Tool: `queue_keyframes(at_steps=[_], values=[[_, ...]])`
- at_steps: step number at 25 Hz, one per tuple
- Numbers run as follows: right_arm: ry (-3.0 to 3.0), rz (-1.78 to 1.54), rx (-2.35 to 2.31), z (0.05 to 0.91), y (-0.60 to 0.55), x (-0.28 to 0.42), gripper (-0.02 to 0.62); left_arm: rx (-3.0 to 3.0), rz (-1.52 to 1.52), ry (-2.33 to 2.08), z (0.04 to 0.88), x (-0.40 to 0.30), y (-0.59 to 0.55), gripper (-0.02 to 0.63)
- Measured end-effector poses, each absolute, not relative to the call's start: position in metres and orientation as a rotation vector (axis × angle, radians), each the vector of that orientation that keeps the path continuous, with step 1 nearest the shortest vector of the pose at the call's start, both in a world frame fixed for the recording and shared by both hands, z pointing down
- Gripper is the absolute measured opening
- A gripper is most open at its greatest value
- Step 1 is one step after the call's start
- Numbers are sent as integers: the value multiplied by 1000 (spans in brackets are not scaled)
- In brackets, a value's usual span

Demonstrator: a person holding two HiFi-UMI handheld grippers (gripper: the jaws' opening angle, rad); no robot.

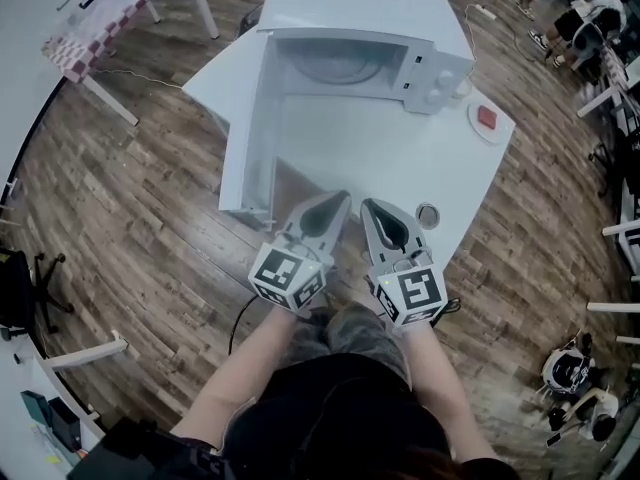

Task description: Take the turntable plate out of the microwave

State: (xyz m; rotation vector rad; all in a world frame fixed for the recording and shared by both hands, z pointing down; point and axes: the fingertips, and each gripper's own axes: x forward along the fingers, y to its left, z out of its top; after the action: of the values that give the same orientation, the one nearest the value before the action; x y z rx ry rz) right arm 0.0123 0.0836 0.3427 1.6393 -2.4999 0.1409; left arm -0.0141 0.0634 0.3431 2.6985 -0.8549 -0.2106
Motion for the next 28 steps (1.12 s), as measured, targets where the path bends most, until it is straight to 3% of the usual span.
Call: queue_keyframes(at_steps=[9,28], values=[[-2457,200,1692,350,53,34,20,2630,-280,-677,347,8,45,12],[-2421,424,1687,395,-65,65,20,2412,-223,-1029,395,11,-79,13]])
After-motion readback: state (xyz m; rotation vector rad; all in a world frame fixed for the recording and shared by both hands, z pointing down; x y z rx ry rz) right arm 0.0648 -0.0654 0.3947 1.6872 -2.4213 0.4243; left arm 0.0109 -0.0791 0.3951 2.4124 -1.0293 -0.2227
